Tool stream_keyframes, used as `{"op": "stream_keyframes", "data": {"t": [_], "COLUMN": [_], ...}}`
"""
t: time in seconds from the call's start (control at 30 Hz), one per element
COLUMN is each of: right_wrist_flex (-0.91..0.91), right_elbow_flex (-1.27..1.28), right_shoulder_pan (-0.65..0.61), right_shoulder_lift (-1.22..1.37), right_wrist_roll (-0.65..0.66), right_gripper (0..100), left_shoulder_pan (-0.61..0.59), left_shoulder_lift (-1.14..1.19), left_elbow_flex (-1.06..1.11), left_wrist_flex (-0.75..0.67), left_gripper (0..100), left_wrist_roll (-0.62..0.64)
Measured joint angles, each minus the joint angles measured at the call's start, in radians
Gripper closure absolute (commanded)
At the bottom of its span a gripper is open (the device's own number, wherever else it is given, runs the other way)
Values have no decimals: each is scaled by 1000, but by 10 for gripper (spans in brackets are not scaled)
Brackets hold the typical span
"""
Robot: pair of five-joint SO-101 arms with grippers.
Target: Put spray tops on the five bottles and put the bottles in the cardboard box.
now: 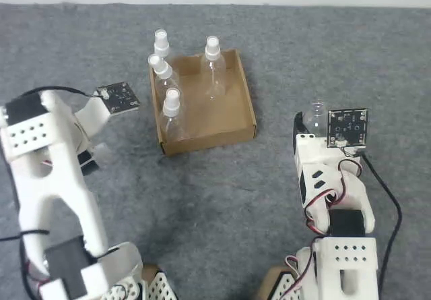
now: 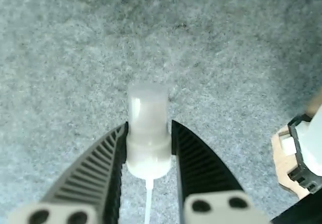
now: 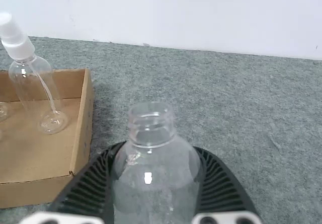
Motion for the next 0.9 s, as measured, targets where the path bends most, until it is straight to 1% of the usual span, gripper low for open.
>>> {"op": "stream_keyframes", "data": {"t": [0.1, 0.4, 0.5, 0.73, 0.9], "right_wrist_flex": [0, 0, 0, 0, 0], "right_elbow_flex": [0, 0, 0, 0, 0], "right_shoulder_pan": [-21, -49, -48, -48, -49], "right_shoulder_lift": [0, 0, 0, 0, 0], "right_wrist_roll": [0, 0, 0, -31, -34], "right_gripper": [957, 957, 957, 957, 957], "left_shoulder_pan": [0, 0, 20, 100, 149], "left_shoulder_lift": [-48, -161, -178, -184, -253], "left_elbow_flex": [28, 44, 44, 44, 44], "left_wrist_flex": [0, 2, 2, 2, -8], "left_gripper": [988, 988, 988, 988, 988], "left_wrist_roll": [20, 196, 249, 479, 637]}}
